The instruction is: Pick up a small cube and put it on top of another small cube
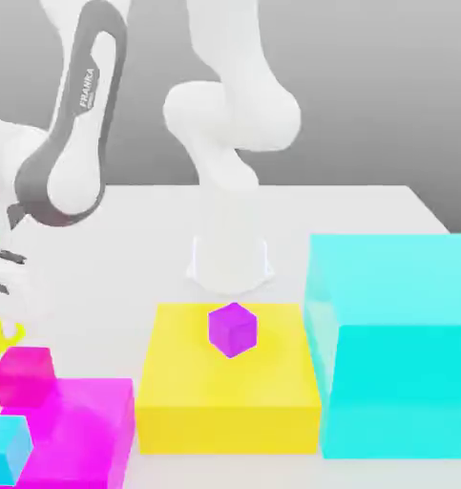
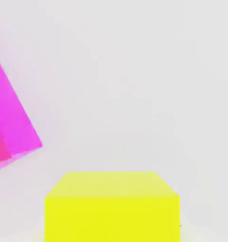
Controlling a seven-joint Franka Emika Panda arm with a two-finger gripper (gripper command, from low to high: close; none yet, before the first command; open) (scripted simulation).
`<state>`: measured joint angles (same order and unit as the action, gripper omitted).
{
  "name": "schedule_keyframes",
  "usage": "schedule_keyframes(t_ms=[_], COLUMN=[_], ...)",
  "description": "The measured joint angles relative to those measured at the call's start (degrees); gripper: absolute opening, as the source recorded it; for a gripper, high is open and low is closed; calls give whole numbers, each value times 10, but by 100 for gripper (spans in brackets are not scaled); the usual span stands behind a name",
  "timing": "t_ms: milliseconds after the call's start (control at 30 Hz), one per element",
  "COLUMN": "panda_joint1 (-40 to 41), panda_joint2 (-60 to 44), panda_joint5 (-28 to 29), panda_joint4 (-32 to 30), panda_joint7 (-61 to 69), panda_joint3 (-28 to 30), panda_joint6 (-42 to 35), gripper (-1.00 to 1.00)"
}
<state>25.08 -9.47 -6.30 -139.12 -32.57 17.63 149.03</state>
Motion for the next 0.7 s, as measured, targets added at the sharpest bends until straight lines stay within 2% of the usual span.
schedule_keyframes(t_ms=[333,400,500,533,700], panda_joint1=[-75,-104,-118,-118,-118], panda_joint2=[-31,-31,-70,-85,-85], panda_joint5=[4,14,7,2,2], panda_joint4=[189,197,187,182,182], panda_joint7=[-272,-285,-277,-273,-273], panda_joint3=[-11,-31,-49,-53,-53], panda_joint6=[-153,-168,-125,-106,-106], gripper=[-100,-100,-100,100,100])
